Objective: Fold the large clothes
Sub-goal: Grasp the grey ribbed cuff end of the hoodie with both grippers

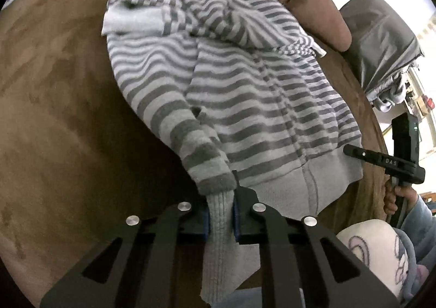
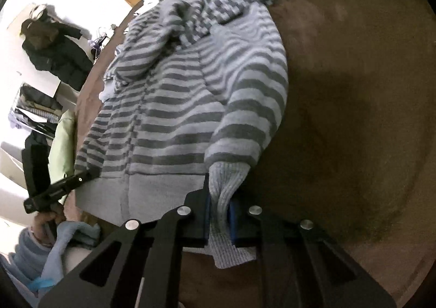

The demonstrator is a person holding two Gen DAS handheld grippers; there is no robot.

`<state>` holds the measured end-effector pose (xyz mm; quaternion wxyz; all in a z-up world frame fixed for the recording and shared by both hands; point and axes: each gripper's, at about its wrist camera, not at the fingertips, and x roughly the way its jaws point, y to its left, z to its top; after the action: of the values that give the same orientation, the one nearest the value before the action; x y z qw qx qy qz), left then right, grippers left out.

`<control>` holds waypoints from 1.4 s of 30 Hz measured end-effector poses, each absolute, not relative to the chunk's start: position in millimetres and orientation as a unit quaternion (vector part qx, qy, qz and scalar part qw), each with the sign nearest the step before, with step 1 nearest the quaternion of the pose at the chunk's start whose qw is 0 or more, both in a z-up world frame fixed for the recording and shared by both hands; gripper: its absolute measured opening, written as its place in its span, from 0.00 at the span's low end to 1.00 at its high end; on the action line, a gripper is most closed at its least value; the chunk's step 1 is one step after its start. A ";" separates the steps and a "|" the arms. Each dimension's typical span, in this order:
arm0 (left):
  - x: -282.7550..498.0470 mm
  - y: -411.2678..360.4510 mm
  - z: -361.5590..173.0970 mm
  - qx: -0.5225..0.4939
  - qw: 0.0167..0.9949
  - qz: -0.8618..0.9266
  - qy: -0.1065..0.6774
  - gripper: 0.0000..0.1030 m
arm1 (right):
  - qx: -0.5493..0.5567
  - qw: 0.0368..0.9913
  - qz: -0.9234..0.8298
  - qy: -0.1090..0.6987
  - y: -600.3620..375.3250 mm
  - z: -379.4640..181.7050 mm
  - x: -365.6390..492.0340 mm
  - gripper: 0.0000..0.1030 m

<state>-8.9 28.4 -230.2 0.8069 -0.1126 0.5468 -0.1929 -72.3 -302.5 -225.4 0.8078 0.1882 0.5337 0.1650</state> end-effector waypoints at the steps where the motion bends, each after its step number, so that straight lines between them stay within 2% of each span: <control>1: -8.3 27.8 -226.0 -0.111 0.808 -0.194 0.544 0.14 | 0.186 0.812 0.166 0.528 -300.7 -221.0 -74.0 0.10; 16: -26.3 47.3 -150.1 -0.083 0.847 -0.193 0.488 0.13 | 0.208 0.836 0.214 0.461 -285.6 -140.5 -114.2 0.09; 24: -66.8 65.3 -119.9 -0.099 0.848 -0.181 0.488 0.13 | 0.218 0.830 0.218 0.465 -289.4 -119.5 -148.2 0.09; 29: -73.7 65.9 -124.2 -0.114 0.845 -0.177 0.491 0.13 | 0.230 0.831 0.198 0.466 -287.4 -126.7 -159.5 0.09; 42: 5.1 64.0 -91.8 -0.119 0.889 -0.121 0.425 0.13 | 0.219 0.883 0.181 0.374 -287.6 -83.8 -68.9 0.09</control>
<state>5.1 64.0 -91.8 0.8890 -0.1187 0.4253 -0.1213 -68.9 -287.6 -83.8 0.8826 0.2193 0.3744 0.1809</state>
